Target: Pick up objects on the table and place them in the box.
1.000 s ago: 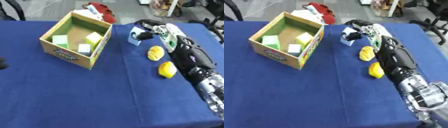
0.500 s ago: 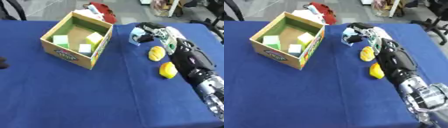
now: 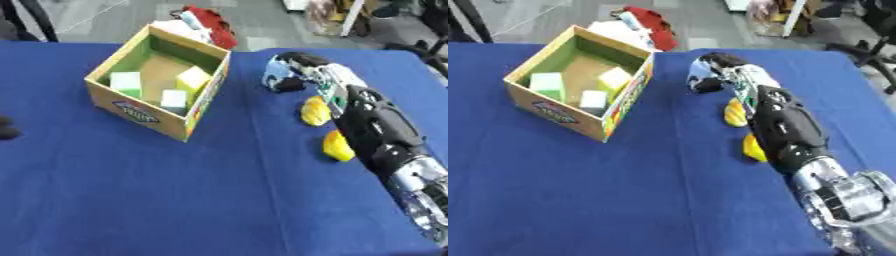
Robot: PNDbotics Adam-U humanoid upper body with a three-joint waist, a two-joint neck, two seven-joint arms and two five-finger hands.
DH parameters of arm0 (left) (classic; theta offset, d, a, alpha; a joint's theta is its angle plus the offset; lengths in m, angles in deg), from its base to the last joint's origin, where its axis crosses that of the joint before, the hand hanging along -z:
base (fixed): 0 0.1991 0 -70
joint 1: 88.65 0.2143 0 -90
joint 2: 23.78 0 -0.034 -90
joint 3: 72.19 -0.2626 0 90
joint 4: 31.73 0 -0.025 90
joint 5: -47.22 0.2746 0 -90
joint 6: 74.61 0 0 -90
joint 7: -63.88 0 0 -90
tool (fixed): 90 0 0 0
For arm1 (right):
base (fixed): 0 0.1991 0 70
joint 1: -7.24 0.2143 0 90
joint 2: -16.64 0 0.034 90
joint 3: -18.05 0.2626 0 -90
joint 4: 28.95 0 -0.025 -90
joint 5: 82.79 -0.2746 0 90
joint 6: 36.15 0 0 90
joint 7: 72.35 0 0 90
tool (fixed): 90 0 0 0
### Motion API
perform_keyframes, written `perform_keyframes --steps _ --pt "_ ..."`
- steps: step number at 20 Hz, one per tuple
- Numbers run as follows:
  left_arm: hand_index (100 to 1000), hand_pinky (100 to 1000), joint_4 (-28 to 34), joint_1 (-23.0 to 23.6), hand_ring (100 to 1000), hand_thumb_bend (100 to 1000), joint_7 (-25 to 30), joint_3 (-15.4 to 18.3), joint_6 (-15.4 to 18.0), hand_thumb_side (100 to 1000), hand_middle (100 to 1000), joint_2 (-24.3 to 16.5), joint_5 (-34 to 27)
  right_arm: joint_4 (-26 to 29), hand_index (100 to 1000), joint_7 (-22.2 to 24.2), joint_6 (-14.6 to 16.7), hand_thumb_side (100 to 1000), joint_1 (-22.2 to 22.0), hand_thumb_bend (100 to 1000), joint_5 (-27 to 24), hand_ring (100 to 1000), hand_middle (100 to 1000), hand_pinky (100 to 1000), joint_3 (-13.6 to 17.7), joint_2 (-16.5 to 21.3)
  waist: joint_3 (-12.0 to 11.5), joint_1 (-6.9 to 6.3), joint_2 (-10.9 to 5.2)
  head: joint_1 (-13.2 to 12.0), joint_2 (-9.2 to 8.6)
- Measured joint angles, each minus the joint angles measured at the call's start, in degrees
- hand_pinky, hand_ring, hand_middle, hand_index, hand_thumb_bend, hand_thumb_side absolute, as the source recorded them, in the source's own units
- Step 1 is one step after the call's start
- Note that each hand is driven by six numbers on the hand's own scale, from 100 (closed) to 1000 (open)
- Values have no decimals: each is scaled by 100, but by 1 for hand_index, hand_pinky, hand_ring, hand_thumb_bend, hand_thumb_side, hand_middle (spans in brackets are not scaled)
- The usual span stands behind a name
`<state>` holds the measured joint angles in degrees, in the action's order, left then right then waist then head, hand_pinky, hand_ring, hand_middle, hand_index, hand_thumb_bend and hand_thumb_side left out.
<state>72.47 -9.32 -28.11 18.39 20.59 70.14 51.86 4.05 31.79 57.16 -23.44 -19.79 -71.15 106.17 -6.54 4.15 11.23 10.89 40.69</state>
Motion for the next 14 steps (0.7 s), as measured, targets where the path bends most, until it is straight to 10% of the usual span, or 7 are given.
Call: perform_keyframes --steps 6,14 --pt "783 684 0 -6 585 100 2 0 0 697 582 0 0 -162 1000 -254 -159 687 27 100 4 929 985 836 88 -7 -54 0 16 6 -22" --pt "783 685 0 -11 584 100 2 0 0 697 582 -1 0 -218 1000 -475 -22 100 18 100 135 764 613 697 89 -7 -54 0 27 7 -43"
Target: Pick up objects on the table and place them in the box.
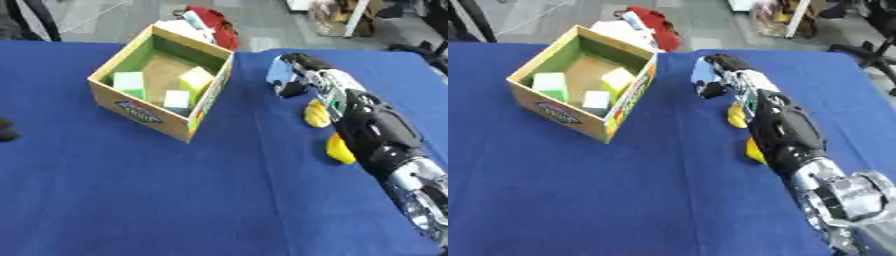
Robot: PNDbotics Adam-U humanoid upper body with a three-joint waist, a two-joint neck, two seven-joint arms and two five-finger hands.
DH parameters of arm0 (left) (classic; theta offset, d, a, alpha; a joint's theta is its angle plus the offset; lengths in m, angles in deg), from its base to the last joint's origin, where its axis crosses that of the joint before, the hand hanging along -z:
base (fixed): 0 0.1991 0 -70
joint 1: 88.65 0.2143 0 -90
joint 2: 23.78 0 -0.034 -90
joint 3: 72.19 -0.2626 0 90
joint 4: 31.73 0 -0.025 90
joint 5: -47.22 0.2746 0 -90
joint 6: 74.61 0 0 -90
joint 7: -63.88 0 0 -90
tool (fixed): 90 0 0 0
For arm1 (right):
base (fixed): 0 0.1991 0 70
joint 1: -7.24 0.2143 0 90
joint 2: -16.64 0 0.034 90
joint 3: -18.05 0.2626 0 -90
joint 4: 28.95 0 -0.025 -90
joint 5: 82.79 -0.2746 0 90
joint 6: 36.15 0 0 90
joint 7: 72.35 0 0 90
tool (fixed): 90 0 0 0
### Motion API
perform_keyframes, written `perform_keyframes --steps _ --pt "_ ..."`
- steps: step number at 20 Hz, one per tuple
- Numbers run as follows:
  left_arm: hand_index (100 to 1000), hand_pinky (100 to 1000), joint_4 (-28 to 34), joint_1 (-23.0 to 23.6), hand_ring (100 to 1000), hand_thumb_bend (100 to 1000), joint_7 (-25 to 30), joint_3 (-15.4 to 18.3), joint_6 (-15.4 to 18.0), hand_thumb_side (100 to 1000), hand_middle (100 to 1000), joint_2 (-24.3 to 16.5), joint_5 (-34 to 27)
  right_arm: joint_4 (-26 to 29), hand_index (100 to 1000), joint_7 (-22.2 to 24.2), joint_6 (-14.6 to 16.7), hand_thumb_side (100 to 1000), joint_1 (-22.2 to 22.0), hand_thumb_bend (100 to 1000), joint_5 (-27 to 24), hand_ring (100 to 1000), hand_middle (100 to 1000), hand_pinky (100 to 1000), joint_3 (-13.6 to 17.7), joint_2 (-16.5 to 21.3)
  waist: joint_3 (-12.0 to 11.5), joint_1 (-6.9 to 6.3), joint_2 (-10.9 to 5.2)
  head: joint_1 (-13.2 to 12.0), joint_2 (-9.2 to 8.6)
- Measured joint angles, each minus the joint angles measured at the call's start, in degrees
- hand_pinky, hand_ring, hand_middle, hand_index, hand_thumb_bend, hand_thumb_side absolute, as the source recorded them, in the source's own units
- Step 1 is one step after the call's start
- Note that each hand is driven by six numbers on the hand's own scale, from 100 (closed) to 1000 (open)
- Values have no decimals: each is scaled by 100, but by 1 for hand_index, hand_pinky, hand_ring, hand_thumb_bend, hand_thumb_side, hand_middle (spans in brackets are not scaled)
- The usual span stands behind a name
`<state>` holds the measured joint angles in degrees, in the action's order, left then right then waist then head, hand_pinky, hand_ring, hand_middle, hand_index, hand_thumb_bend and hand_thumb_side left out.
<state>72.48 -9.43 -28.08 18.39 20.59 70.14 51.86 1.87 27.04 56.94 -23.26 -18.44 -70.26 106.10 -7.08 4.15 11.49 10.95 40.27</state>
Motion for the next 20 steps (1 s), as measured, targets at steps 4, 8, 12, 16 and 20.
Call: perform_keyframes --steps 4,8,12,16,20 --pt "783 685 0 0 584 100 0 0 0 697 582 0 0 1 913 -135 35 100 -5 100 181 652 458 616 -4 -9 0 0 3 2 0" --pt "783 685 0 0 584 100 0 0 0 697 582 0 0 41 785 -522 -10 100 -45 100 332 564 348 547 -5 -49 0 0 12 5 0" --pt "783 685 0 0 584 100 0 0 0 697 582 0 0 107 678 -1113 -73 100 -66 100 488 502 274 506 -32 -76 2 0 12 8 0" --pt "782 686 0 0 584 100 -1 0 -1 697 582 0 0 189 673 -1709 -103 100 -110 100 558 481 246 498 -41 -108 8 0 12 24 0" --pt "782 686 0 3 583 100 -1 0 -1 697 581 0 0 308 669 -2081 -91 100 -110 100 564 472 229 492 -83 -108 17 0 12 31 2"
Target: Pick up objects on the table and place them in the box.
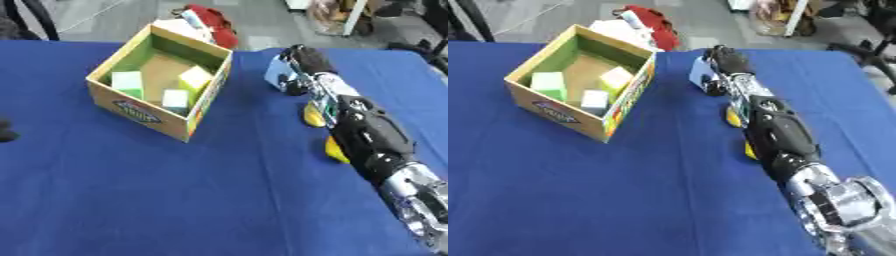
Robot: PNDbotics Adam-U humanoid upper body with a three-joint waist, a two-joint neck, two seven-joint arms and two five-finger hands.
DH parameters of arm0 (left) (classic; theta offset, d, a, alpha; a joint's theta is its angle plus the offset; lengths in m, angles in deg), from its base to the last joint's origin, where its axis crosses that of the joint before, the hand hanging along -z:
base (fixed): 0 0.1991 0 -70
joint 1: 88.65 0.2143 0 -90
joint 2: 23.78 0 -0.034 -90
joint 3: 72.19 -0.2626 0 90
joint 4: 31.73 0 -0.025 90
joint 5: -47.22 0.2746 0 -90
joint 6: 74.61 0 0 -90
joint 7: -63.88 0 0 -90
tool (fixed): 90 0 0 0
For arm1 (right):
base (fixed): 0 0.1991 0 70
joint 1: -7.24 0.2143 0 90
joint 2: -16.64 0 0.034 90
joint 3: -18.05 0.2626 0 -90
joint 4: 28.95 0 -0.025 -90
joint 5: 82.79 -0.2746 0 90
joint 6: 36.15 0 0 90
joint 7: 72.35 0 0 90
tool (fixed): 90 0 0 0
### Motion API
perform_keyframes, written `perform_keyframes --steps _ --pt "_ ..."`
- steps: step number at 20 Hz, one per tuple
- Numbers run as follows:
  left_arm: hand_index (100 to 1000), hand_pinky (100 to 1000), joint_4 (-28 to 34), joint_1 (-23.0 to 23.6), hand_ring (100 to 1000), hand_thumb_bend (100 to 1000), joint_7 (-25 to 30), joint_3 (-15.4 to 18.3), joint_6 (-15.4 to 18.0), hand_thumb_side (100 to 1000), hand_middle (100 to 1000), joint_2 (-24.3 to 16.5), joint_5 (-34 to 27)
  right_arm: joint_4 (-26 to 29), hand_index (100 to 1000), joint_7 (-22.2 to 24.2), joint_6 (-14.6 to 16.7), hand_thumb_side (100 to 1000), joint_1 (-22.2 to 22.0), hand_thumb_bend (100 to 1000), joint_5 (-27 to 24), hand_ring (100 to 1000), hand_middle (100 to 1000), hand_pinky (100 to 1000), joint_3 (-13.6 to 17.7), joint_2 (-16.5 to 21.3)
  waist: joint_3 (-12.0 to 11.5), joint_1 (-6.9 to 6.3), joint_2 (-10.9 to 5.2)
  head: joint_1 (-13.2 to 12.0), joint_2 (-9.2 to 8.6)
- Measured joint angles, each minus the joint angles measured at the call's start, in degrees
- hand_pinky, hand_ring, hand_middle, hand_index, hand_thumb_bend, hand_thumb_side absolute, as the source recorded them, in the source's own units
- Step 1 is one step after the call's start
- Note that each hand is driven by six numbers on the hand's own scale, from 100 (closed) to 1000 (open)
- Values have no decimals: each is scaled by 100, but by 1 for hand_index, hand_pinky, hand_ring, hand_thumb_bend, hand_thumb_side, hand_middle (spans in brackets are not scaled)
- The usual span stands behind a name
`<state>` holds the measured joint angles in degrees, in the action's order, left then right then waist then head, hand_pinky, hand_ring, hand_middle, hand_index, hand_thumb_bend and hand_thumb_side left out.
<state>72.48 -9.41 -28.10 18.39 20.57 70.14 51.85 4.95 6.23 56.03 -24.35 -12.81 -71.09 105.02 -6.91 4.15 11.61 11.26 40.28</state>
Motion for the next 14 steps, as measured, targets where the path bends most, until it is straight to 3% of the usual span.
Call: perform_keyframes --steps 14 --pt "782 686 0 16 583 100 -1 0 -1 698 581 0 0 546 675 -92 237 100 1 100 -193 463 208 486 -192 1 36 0 -6 8 50"
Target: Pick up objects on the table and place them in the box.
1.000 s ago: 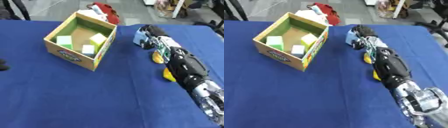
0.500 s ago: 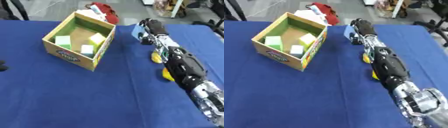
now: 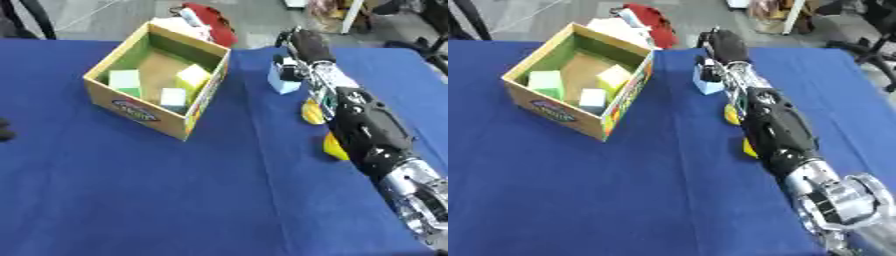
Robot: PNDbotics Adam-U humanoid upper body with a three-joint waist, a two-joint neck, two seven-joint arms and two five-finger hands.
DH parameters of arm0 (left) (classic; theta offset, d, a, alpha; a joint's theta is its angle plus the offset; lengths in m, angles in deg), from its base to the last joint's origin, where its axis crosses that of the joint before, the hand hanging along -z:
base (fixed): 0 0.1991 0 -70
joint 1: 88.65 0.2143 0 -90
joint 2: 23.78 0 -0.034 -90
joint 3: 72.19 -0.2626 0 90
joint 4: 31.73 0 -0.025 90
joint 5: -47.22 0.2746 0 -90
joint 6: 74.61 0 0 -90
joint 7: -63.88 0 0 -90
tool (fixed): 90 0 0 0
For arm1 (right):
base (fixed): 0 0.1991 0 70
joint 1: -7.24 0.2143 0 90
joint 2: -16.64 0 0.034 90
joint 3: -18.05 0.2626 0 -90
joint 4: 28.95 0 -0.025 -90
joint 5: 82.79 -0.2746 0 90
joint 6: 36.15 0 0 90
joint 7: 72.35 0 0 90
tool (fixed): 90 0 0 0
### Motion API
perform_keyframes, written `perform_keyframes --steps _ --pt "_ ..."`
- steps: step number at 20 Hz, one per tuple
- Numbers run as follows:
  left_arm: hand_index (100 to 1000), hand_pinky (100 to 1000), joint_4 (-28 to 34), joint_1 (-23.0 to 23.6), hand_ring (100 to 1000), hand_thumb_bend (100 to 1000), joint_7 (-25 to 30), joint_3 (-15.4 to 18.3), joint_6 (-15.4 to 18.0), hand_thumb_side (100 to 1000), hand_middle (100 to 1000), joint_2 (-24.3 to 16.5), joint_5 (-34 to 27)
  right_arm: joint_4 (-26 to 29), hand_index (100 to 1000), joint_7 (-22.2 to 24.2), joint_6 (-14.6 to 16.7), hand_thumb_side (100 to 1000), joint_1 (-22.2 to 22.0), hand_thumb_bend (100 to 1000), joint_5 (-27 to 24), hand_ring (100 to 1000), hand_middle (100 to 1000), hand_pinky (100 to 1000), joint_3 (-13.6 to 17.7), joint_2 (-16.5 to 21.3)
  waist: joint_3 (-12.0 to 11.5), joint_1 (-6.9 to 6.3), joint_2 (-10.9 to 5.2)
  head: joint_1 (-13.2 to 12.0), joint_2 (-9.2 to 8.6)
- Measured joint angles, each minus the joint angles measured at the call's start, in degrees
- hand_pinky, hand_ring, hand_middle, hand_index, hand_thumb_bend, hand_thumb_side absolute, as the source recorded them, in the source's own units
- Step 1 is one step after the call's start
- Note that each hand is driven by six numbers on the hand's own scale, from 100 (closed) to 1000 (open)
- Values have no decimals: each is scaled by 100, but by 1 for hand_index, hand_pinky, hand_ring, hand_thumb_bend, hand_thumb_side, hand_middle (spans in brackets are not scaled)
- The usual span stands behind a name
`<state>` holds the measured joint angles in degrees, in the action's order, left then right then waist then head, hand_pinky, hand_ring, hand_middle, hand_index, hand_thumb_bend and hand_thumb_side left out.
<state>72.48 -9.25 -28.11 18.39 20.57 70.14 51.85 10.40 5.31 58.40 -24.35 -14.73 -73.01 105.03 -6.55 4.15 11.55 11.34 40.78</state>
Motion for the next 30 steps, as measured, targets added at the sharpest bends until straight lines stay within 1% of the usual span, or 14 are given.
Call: perform_keyframes --steps 3,7,8,9,10,11,12,13,15,16,19,23,26,30 --pt "782 686 0 1 583 100 -1 0 -1 697 582 0 0 309 678 120 206 100 3 100 -122 467 211 489 -161 0 22 0 0 6 2" --pt "782 686 0 3 583 100 -1 0 -1 697 581 0 0 933 682 432 592 100 31 100 -373 472 215 495 -523 -8 16 0 -1 34 2" --pt "782 686 0 5 583 100 -1 0 -1 697 581 0 0 1085 696 520 679 100 53 100 -438 484 228 507 -615 -17 10 0 -1 40 2" --pt "782 686 0 6 583 100 -1 0 -1 697 581 0 0 1223 735 619 766 100 65 100 -496 511 281 538 -704 -33 1 0 -1 46 2" --pt "782 686 0 6 583 100 -1 0 -1 697 581 0 0 1334 839 728 844 100 67 100 -520 572 428 592 -785 -52 -15 0 -1 55 2" --pt "782 686 0 6 582 100 -1 0 -1 696 581 0 0 1396 908 857 902 100 69 100 -520 616 525 624 -838 -68 -29 0 -1 70 2" --pt "782 686 0 6 582 100 0 0 0 697 581 0 0 1404 989 999 921 173 76 100 -512 736 719 703 -852 -87 -38 1 -1 89 2" --pt "782 686 0 6 582 100 0 0 0 697 581 0 0 1354 1000 1151 885 313 78 100 -503 798 820 749 -823 -105 -55 1 -1 99 2" --pt "782 686 0 19 582 100 0 0 0 699 581 0 0 1052 1000 1441 639 427 107 100 -487 908 949 840 -637 -135 -65 2 -2 113 2" --pt "782 686 0 29 582 100 0 0 0 700 581 0 0 857 1000 1553 451 471 121 100 -469 947 988 880 -515 -143 -67 2 -2 117 2" --pt "782 687 0 48 582 100 0 0 -1 700 581 0 0 335 1000 1684 -179 500 179 100 -389 976 1000 915 -197 -143 -60 2 -2 129 3" --pt "782 687 -1 48 581 100 1 0 -2 697 581 0 0 -83 1000 1562 -890 527 214 100 -200 991 1000 937 35 -143 -48 2 -2 145 5" --pt "782 687 -1 47 581 100 1 -1 -2 694 581 0 0 -313 1000 1455 -1270 541 224 100 -82 990 1000 938 131 -143 -49 0 -2 168 5" --pt "782 687 -1 41 581 100 2 -1 -2 693 580 0 0 -592 1000 1326 -1598 546 240 100 -7 988 1000 936 241 -143 -57 0 -2 173 2"
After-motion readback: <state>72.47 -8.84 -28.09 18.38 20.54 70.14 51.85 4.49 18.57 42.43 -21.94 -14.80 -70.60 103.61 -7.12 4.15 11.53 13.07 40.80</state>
